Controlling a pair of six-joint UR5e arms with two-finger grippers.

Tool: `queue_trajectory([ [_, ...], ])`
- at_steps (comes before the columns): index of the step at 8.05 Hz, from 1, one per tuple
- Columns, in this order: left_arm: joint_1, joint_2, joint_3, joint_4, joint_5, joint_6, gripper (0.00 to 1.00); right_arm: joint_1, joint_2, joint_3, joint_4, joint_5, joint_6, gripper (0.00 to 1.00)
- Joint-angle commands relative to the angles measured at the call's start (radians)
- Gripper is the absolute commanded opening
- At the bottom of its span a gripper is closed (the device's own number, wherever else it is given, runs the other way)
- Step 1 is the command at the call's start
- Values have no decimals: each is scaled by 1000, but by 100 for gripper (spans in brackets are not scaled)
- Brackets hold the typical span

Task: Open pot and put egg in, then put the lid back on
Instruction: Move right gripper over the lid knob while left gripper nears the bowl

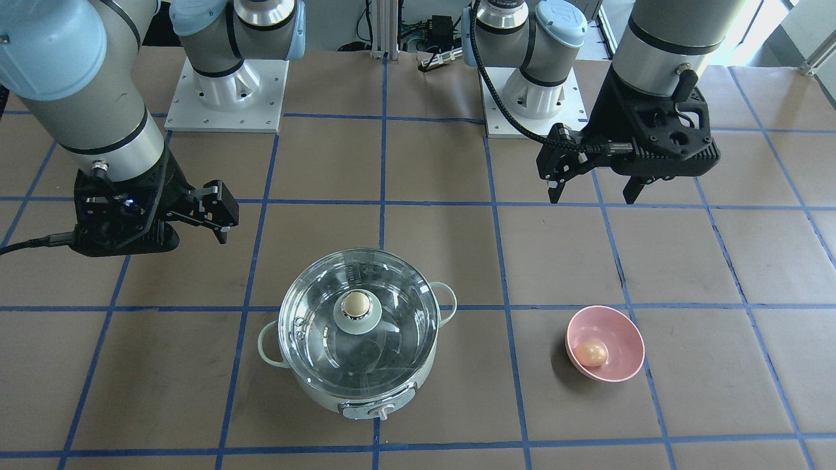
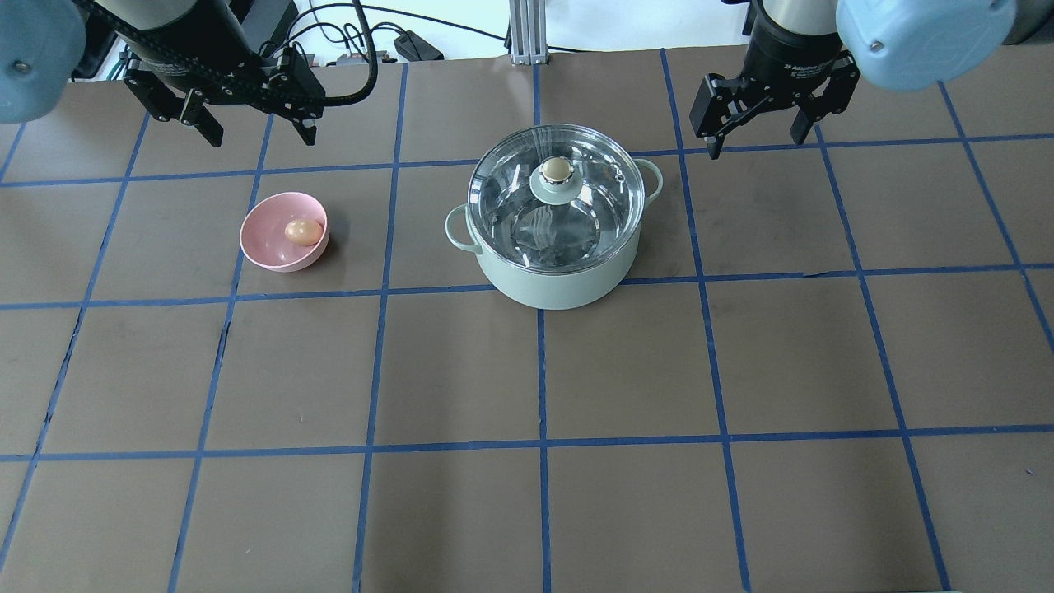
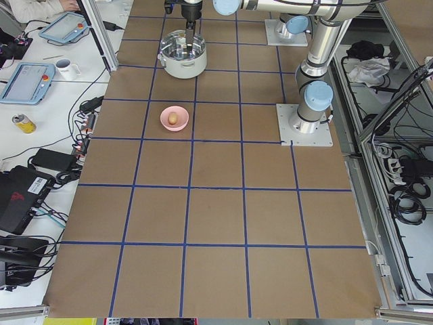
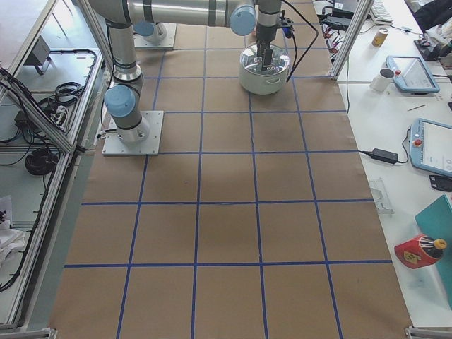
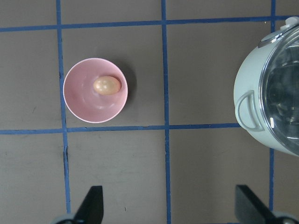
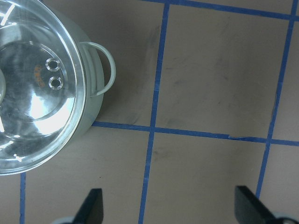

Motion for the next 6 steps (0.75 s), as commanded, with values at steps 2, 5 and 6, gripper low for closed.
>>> queue_trajectory([
  [2,13,1,-1,0,11,20,100,-1,10,2,0,3,-13,100],
  [5,22,-48,0,65,182,17,100,13,11,-4,-70,12,-2,100],
  [6,36,-97,-1,193,183,22,100,36,16,-10,-83,12,11,100],
])
